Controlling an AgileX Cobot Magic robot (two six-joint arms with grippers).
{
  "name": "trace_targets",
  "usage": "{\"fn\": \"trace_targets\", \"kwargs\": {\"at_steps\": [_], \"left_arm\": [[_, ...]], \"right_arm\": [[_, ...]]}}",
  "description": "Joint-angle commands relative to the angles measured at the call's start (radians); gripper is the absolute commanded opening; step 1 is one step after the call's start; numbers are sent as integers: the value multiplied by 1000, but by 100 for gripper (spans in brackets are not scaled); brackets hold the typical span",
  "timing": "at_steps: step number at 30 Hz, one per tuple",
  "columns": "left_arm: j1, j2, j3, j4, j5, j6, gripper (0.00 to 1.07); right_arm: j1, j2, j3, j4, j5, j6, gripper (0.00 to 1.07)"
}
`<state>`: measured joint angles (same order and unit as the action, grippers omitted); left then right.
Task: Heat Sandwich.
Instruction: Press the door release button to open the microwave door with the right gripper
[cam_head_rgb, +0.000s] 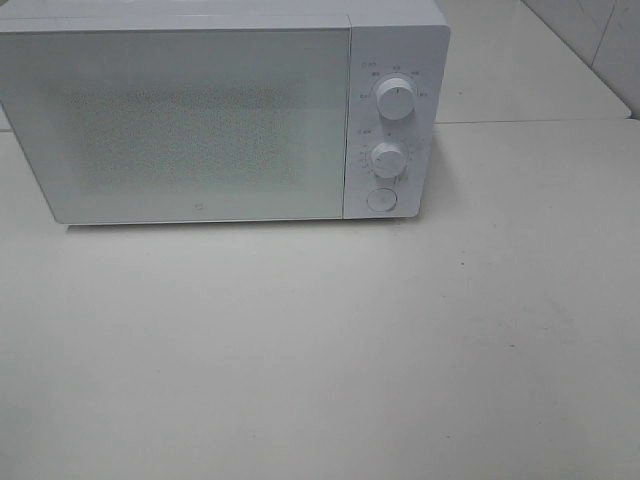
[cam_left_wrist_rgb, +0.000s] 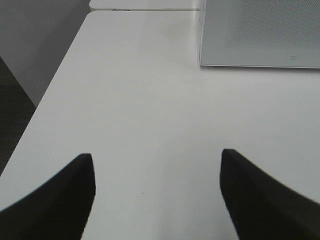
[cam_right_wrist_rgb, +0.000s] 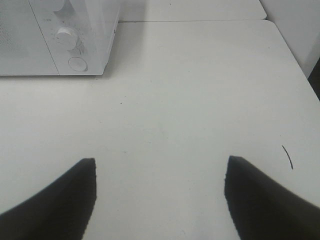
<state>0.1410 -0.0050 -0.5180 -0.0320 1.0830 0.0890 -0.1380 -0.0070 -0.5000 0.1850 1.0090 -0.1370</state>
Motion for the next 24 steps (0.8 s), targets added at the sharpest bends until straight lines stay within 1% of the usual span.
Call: {"fn": "trace_targets", "kwargs": {"at_steps": [1,6,24], "left_arm": [[-7,-16,2,4,-16,-7,68],[-7,-16,2,4,-16,-7,68],[-7,-16,2,4,-16,-7,68]], "right_arm": [[2,-24,1,-6,-13,13,71],[2,-24,1,-33,-15,47,71],[2,-24,1,-33,-15,49,71]]}}
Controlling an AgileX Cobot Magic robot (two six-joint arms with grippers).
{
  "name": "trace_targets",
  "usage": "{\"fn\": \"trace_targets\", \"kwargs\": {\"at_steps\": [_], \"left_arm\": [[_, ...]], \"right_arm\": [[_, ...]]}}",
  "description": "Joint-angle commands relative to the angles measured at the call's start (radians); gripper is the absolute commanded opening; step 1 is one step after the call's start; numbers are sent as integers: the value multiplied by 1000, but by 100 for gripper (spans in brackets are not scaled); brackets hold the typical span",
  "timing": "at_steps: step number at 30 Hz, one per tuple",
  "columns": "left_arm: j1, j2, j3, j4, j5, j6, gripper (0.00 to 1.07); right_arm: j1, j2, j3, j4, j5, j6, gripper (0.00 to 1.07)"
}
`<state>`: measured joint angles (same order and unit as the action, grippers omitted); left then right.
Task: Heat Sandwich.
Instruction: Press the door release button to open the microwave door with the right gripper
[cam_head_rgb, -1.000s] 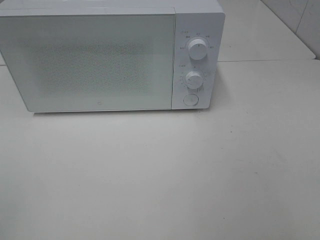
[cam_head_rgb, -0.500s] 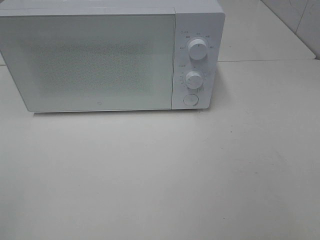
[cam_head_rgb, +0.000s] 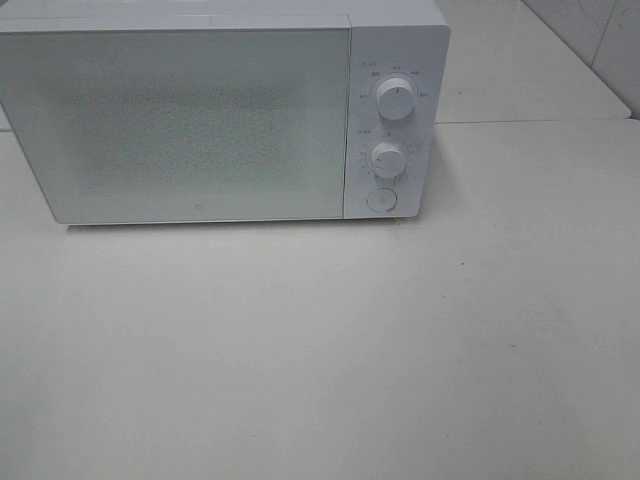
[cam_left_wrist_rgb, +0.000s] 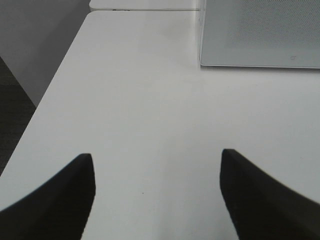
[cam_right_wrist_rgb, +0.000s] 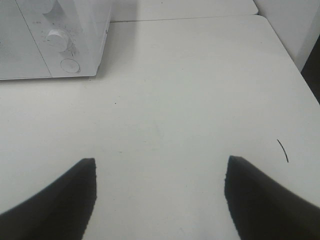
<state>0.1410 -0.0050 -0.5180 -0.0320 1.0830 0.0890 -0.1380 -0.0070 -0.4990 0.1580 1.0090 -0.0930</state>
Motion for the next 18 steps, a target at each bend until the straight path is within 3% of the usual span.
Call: {"fn": "trace_targets", "kwargs": {"at_steps": [1,18], "left_arm": [[-7,-16,2,4,-16,-7,68],[-7,-16,2,4,-16,-7,68]], "right_arm": [[2,-24,0,-6,-15,5,71],[2,23,-2,-6,-21,5,71]]}}
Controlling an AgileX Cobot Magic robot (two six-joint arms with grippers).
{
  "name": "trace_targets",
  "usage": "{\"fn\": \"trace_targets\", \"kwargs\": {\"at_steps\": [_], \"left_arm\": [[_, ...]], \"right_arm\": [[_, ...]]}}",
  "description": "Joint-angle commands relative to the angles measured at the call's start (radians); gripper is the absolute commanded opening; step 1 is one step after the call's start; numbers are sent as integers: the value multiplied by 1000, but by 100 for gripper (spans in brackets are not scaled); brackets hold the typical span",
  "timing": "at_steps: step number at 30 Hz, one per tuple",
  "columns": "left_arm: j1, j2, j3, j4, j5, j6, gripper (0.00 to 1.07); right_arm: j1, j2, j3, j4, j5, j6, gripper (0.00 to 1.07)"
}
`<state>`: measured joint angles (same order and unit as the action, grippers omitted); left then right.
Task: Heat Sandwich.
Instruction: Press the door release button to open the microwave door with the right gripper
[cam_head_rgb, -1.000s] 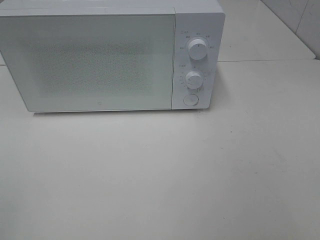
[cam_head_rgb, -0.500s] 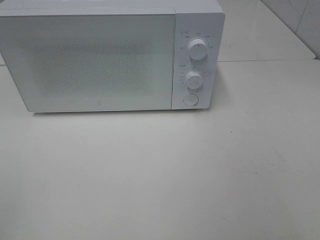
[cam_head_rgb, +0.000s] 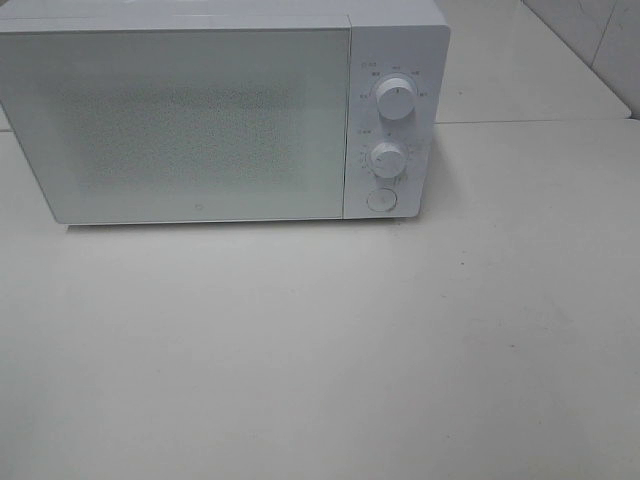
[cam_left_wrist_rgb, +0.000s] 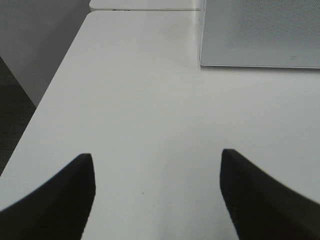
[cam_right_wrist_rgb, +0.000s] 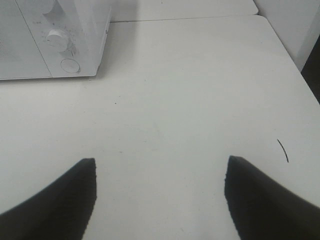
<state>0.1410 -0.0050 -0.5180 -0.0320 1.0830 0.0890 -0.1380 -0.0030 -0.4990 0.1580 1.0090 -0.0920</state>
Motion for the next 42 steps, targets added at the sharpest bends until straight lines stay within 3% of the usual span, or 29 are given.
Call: {"fn": "trace_targets", "kwargs": {"at_steps": [1,18,42], "left_arm": [[-7,-16,2,4,-16,-7,68],[-7,-16,2,4,-16,-7,68],[-7,-16,2,4,-16,-7,68]], "right_arm": [[2,31,-7,-6,-26,4,71],[2,200,-26,-12,-477,-26,71],[2,597,-26,-31,-1047,-113,71]]}}
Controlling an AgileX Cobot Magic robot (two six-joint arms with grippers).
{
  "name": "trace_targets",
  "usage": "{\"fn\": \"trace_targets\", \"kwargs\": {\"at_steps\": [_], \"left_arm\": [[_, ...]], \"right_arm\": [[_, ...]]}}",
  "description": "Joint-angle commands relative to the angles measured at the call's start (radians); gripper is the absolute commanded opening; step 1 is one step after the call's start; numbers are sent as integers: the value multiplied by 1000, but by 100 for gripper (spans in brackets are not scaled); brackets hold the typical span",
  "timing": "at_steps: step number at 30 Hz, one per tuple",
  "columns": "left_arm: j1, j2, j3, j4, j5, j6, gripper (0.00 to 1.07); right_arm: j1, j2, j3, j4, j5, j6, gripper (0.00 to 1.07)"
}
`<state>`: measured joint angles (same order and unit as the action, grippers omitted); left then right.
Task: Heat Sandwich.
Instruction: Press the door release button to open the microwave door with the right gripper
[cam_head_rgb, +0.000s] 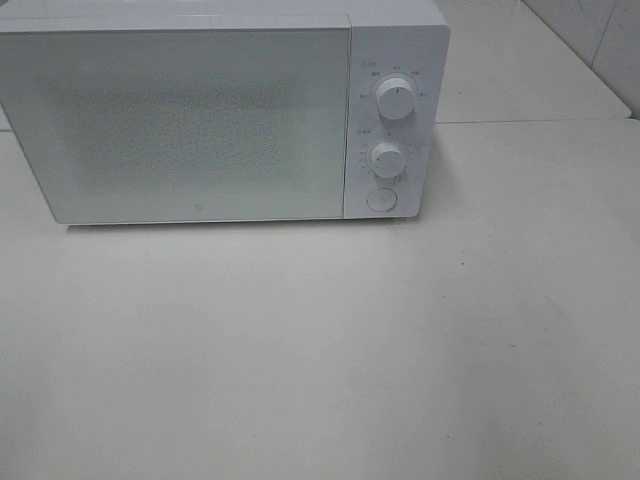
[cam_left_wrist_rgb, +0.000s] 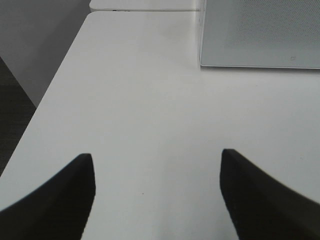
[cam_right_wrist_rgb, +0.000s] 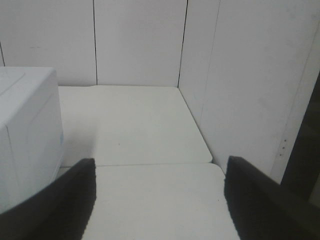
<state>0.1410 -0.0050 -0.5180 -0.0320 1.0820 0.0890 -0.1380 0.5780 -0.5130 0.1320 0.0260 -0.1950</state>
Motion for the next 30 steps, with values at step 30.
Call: {"fn": "trace_targets", "kwargs": {"at_steps": [30], "left_arm": [[-7,-16,2,4,-15,-7,68]], "right_arm": [[353,572,-12,-48,-534,-25,69]]}}
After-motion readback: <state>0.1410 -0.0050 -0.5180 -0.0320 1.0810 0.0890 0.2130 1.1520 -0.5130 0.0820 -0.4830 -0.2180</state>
